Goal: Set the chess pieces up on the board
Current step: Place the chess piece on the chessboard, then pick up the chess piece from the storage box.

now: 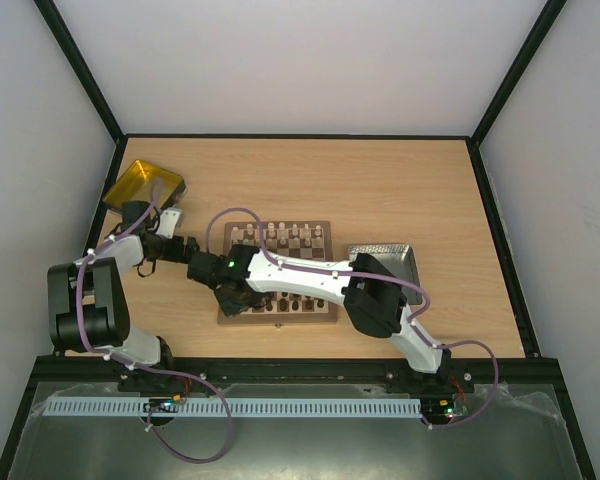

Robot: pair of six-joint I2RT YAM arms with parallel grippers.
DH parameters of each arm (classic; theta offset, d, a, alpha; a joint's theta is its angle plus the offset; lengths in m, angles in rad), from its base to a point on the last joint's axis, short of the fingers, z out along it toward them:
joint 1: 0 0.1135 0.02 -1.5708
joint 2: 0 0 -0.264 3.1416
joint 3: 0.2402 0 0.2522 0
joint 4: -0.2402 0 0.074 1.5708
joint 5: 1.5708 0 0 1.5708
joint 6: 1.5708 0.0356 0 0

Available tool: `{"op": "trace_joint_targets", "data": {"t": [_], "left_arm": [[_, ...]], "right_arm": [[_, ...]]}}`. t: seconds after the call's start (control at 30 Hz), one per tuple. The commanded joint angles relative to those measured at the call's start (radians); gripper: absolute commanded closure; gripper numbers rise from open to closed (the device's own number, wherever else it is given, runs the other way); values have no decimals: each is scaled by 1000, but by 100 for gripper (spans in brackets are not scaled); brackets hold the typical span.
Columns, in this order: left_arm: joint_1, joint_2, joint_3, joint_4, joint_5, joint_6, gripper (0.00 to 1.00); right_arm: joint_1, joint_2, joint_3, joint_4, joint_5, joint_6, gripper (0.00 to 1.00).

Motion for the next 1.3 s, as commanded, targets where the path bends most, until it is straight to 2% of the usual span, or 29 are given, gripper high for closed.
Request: {"op": "trace_joint_targets", "data": {"t": [0.0,0.17,0.23,0.37,0.57,0.73,0.93,1.0,1.13,1.27], "left_arm": [[4,7,28,-22,19,10,0],[4,0,29,-28,22,11,1],[1,-2,33,-35,24,14,1],[-13,-30,48,-67,30,33,1],[-54,-113,200,-272,78,188,2],[-261,-77,455,-430,-16,221,10],[-610,140,777,-548,-162,213,29],[-703,212,853,-576,-197,233,30],[-838,351,985,-613,-239,265,28],[-916,502,1170,-669,-227,270,35]], "right_arm": [[-5,-53,58,-64,40,11,71],[-48,-145,27,-90,112,30,68],[-87,-210,-35,-72,127,38,64],[-184,-352,-189,-19,162,62,64],[-383,-608,-437,90,206,115,64],[-577,-757,-632,192,133,108,65],[-639,-874,-754,240,154,146,65],[-663,-928,-794,259,167,161,65],[-710,-1034,-870,298,191,183,65],[-740,-1111,-890,277,279,213,65]]}}
